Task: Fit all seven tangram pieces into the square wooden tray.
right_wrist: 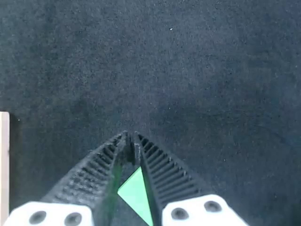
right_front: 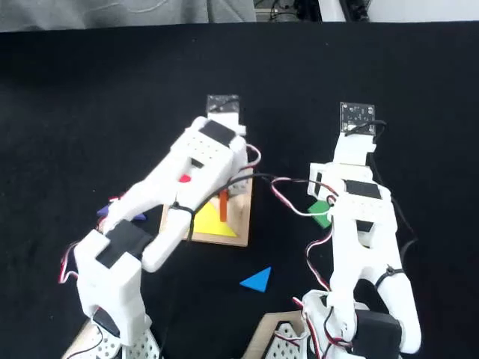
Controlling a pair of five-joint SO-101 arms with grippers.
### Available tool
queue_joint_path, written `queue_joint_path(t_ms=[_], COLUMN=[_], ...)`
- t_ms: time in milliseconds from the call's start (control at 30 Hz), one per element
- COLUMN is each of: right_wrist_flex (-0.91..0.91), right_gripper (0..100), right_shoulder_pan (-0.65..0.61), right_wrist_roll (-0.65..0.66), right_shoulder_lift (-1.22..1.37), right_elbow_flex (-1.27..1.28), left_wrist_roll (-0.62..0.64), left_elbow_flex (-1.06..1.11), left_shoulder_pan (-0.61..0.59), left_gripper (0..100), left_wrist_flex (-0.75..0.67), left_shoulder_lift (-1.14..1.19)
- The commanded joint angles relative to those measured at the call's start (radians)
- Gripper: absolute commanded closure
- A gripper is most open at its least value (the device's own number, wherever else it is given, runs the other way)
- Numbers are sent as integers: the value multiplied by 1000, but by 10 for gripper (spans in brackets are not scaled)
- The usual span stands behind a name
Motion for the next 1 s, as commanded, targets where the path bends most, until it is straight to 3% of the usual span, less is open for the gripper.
queue_joint_path(t_ms=[0, 600, 767, 967], right_wrist_flex=[-17, -17, -17, -17], right_gripper=[987, 987, 987, 987], right_shoulder_pan=[8, 5, 5, 5], right_wrist_roll=[-8, -6, -6, -6], right_shoulder_lift=[1, 2, 2, 2], right_elbow_flex=[-79, -79, -79, -79], left_wrist_roll=[9, -68, -66, -68], left_elbow_flex=[31, 28, 31, 28], left_shoulder_pan=[13, 7, 13, 13], left_gripper=[925, 919, 838, 834], left_wrist_flex=[-107, -123, -123, -120], left_shoulder_lift=[14, 51, 46, 44])
